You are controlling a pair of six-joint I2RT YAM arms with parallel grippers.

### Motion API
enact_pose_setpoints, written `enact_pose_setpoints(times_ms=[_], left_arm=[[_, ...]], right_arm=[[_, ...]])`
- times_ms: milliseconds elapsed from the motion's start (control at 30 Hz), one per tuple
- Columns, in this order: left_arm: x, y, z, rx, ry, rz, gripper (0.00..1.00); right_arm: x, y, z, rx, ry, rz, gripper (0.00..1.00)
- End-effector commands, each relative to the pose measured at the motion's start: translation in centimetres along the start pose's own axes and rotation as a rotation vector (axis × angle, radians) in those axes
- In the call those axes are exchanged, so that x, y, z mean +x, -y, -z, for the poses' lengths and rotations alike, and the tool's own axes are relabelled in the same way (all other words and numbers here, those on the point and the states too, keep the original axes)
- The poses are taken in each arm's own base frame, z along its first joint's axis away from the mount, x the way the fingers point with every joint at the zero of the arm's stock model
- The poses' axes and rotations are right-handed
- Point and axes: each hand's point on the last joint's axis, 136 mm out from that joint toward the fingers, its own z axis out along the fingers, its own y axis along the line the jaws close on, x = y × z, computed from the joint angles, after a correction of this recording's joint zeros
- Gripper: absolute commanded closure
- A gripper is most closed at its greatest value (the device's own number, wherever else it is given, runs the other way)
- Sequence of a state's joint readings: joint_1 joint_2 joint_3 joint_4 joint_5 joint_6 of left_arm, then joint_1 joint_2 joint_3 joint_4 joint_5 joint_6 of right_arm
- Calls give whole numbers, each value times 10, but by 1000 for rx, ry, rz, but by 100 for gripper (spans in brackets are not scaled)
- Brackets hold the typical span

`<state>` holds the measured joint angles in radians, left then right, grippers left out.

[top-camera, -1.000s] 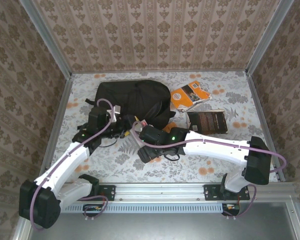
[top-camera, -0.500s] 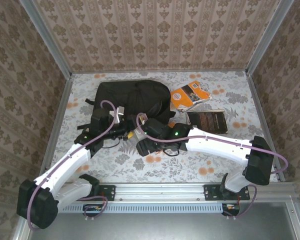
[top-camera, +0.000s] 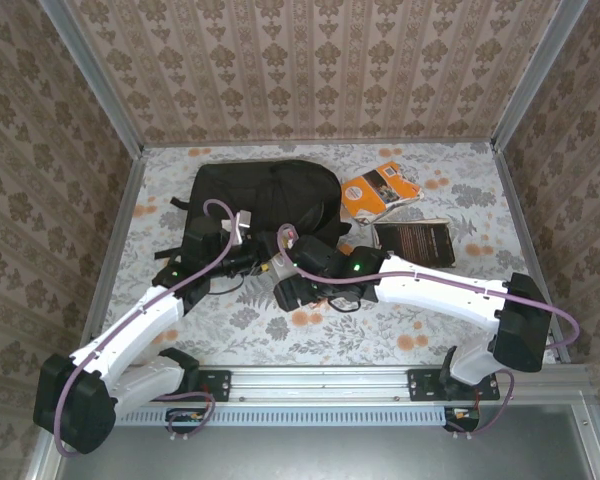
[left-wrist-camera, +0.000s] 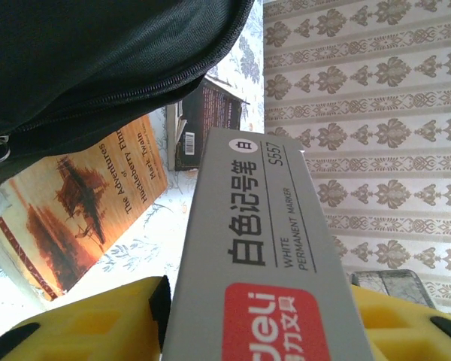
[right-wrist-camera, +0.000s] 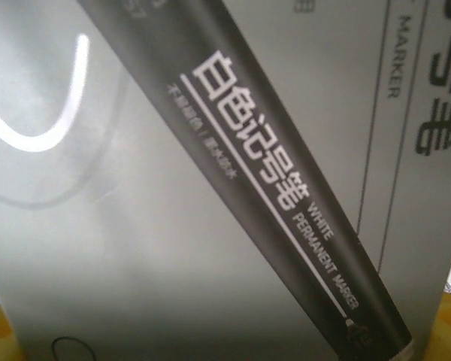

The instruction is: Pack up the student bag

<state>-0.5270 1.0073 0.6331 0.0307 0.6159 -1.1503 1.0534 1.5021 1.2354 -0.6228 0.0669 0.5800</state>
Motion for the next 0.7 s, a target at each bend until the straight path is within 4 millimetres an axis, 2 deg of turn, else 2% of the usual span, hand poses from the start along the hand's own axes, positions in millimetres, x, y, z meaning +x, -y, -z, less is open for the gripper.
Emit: enact_pose_setpoints(times_ms=[0,433,667], left_arm=[[-4,11,0,36,22,-32,52],[-14,28,3,60,61,-36,61],[-27,37,6,84,123,-20,66]], right_arm=[[-12,-4,12,-35,63,-18,13],[-23,12,29,10,144,-80,6],[-46,36,69,-65,313,-298,4]])
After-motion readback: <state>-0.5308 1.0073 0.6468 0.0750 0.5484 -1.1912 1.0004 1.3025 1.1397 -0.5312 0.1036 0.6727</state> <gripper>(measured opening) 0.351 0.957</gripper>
